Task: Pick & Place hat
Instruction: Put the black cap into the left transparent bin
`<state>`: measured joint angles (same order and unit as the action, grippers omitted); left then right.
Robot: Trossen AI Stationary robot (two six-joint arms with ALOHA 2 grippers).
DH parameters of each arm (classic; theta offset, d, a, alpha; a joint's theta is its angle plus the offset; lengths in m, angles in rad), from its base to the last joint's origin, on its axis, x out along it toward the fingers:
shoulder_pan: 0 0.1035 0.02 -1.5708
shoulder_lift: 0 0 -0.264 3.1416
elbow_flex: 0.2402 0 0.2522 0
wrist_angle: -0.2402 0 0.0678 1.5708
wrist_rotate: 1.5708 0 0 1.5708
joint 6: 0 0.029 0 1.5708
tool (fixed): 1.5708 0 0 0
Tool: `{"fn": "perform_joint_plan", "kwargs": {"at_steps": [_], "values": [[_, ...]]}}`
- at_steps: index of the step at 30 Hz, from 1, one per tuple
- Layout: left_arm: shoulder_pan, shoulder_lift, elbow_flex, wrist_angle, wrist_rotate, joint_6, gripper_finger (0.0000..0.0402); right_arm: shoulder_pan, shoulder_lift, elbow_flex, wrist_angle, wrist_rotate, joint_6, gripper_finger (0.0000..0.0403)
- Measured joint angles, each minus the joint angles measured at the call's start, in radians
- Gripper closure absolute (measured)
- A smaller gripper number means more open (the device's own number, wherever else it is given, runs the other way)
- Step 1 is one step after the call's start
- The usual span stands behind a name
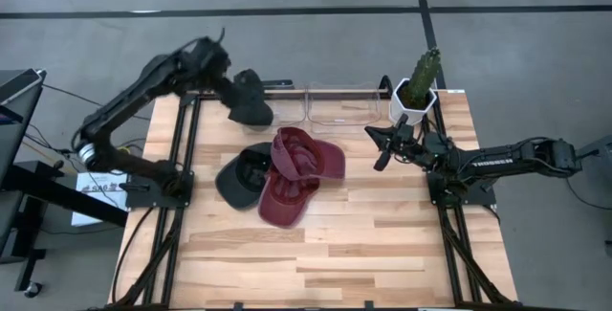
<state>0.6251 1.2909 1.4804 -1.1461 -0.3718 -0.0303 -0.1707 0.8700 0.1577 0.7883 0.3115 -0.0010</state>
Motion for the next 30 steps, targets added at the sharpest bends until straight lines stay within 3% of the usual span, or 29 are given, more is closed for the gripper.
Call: {"fn": "perform_joint_plan", "kwargs": {"at_steps": [9, 18, 23, 30], "values": [[-0.337, -0.216, -0.363, 0.135, 0.002, -0.276, 0.0292, 0.000, 0.000, 0.000, 0.017, 0.000, 0.000, 0.0403], [-0.580, -0.271, -0.687, 0.146, -0.038, -0.580, 0.0295, 0.000, 0.000, 0.000, 0.022, -0.029, 0.001, 0.0403], [-0.641, -0.271, -0.761, 0.178, -0.030, -0.614, 0.0295, 0.000, 0.000, 0.000, 0.021, -0.062, 0.001, 0.0403], [-0.640, -0.271, -0.788, 0.218, 0.048, -0.607, 0.0295, 0.000, 0.000, 0.000, 0.021, -0.062, 0.001, 0.0403]]}}
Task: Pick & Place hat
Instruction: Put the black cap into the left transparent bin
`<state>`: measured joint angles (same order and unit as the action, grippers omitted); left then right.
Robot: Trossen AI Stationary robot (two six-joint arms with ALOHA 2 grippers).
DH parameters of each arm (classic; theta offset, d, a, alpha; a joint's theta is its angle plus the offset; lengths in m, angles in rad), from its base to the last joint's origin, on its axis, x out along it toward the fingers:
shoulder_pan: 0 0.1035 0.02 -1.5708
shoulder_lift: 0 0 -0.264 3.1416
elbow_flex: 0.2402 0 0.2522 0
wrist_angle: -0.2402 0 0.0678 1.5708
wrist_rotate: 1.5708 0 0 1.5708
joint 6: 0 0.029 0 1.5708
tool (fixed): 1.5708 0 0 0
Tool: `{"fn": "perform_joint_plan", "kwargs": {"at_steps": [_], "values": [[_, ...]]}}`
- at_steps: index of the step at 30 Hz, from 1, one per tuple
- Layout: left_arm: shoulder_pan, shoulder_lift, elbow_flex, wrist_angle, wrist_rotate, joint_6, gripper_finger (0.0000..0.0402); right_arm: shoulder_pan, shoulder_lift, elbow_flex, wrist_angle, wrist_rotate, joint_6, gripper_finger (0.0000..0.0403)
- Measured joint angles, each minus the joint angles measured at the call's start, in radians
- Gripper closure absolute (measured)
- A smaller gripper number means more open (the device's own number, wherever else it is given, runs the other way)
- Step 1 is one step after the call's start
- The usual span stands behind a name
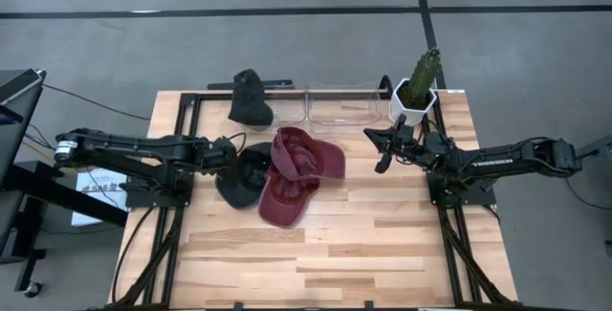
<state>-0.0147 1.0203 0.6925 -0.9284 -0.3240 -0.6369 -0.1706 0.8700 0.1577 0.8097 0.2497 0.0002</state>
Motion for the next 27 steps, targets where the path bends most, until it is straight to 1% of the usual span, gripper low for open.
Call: {"fn": "perform_joint_plan", "kwargs": {"at_steps": [5, 19, 23, 27], "values": [[0.008, 0.001, -0.026, 0.008, 0.007, 0.000, 0.0295, 0.000, 0.000, 0.000, 0.000, 0.000, 0.000, 0.0403], [0.078, 0.002, -0.084, 0.030, 0.006, 0.003, 0.0295, 0.000, 0.000, 0.000, 0.000, 0.001, 0.000, 0.0403], [0.080, 0.002, -0.089, 0.055, 0.030, 0.003, 0.0295, 0.000, 0.000, 0.000, 0.000, 0.001, 0.000, 0.0403], [0.080, 0.002, -0.089, 0.081, 0.085, 0.003, 0.0295, 0.000, 0.000, 0.000, 0.000, 0.001, 0.000, 0.0403]]}}
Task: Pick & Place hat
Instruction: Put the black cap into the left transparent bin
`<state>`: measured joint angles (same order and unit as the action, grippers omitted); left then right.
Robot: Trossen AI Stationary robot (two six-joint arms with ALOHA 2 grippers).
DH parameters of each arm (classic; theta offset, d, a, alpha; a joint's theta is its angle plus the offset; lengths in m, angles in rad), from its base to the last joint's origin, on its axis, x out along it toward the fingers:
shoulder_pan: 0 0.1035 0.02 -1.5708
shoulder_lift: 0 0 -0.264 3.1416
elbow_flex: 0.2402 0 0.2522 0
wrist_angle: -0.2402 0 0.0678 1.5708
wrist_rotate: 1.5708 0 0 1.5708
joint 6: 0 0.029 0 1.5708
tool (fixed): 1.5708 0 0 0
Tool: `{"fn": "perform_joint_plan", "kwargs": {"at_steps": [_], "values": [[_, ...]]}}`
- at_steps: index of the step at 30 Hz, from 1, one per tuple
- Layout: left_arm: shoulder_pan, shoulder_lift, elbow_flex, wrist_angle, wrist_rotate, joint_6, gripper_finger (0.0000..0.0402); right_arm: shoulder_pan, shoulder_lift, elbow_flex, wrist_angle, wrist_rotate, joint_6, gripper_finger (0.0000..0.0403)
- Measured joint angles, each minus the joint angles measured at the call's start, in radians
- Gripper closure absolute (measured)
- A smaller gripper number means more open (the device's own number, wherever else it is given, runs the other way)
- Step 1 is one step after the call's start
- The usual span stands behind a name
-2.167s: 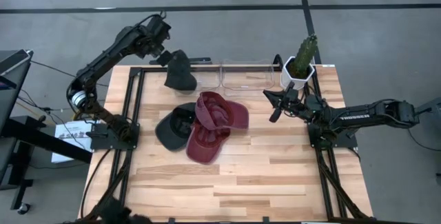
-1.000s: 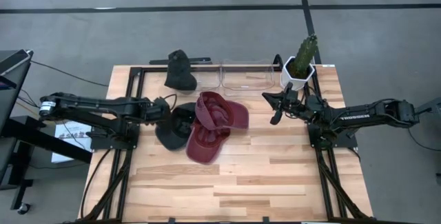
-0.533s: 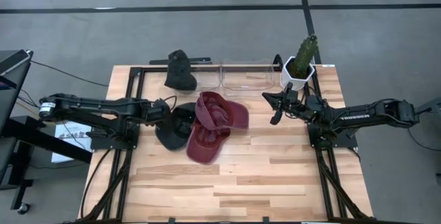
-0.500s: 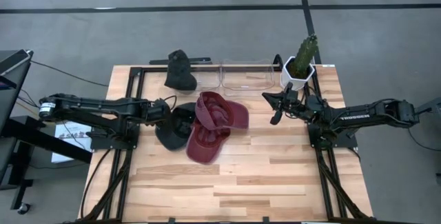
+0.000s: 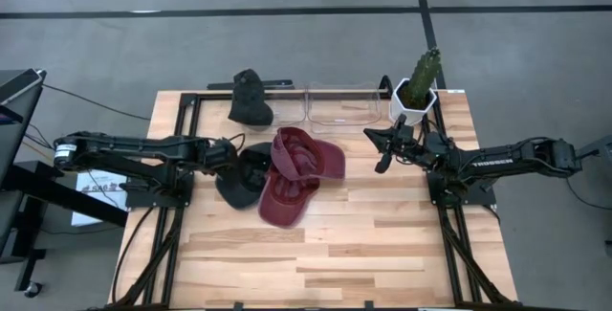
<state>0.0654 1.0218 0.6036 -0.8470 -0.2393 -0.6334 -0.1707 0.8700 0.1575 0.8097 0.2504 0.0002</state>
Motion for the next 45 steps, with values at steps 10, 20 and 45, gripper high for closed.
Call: {"fn": "perform_joint_plan", "kwargs": {"at_steps": [10, 20, 45], "values": [[0.000, 0.000, 0.000, 0.023, 0.023, 0.000, 0.0296, 0.000, 0.000, 0.000, 0.000, 0.000, 0.000, 0.0403], [0.000, 0.092, 0.001, 0.034, 0.025, 0.045, 0.0367, 0.000, 0.000, 0.000, 0.000, 0.001, 0.000, 0.0403], [-0.133, -0.144, 0.035, 0.057, -0.294, 0.103, 0.0378, 0.000, 0.000, 0.000, 0.000, 0.001, 0.001, 0.0403]]}}
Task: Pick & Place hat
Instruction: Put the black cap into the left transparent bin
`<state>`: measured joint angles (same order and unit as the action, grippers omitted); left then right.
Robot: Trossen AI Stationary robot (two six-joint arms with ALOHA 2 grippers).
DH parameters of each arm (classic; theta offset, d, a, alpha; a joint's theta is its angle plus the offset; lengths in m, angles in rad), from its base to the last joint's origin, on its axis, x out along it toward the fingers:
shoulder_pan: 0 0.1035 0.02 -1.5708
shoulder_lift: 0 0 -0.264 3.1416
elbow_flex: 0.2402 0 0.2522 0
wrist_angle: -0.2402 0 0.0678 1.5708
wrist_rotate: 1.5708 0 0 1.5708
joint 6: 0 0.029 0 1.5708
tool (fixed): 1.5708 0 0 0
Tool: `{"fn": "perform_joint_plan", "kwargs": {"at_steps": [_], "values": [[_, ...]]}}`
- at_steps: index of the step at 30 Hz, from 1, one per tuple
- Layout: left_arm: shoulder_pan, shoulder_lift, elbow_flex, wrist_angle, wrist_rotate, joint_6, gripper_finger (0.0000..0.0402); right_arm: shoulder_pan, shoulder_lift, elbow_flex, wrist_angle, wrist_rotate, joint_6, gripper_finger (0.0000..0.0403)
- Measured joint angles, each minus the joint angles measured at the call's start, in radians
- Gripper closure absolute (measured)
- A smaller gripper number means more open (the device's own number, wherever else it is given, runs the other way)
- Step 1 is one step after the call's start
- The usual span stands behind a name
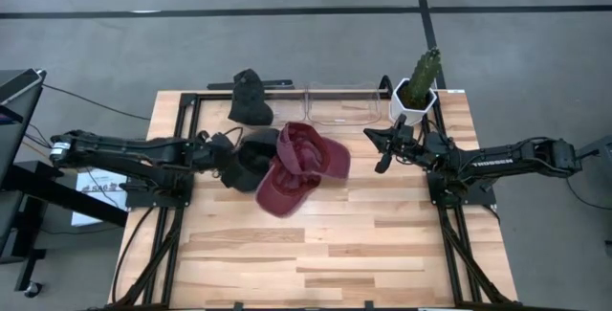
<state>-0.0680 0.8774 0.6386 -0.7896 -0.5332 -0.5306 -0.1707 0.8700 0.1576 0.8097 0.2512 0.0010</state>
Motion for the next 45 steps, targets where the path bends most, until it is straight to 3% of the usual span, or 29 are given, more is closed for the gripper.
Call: {"fn": "perform_joint_plan", "kwargs": {"at_steps": [7, 19, 24, 31, 35, 40, 45], "values": [[-0.069, -0.072, 0.004, 0.034, -0.079, -0.002, 0.0382, 0.000, 0.000, 0.000, 0.000, 0.000, 0.001, 0.0403], [-0.120, -0.091, 0.004, 0.138, -0.214, 0.039, 0.0380, 0.000, 0.000, 0.000, 0.007, 0.000, 0.009, 0.0403], [-0.154, -0.091, 0.004, 0.294, -0.293, 0.161, 0.0382, 0.000, 0.000, 0.000, 0.007, -0.009, 0.009, 0.0403], [-0.223, -0.091, 0.006, 0.621, -0.426, 0.450, 0.0380, 0.000, 0.000, 0.000, 0.010, -0.014, 0.009, 0.0403], [-0.248, -0.079, 0.006, 0.765, -0.431, 0.565, 0.0383, 0.000, 0.000, 0.000, 0.018, -0.017, 0.009, 0.0403], [-0.250, -0.012, -0.008, 0.880, -0.395, 0.587, 0.0380, 0.000, 0.000, 0.000, 0.069, -0.017, 0.009, 0.0403], [-0.250, 0.115, -0.032, 1.082, -0.279, 0.630, 0.0382, 0.000, 0.000, 0.000, 0.113, -0.016, 0.026, 0.0403]]}}
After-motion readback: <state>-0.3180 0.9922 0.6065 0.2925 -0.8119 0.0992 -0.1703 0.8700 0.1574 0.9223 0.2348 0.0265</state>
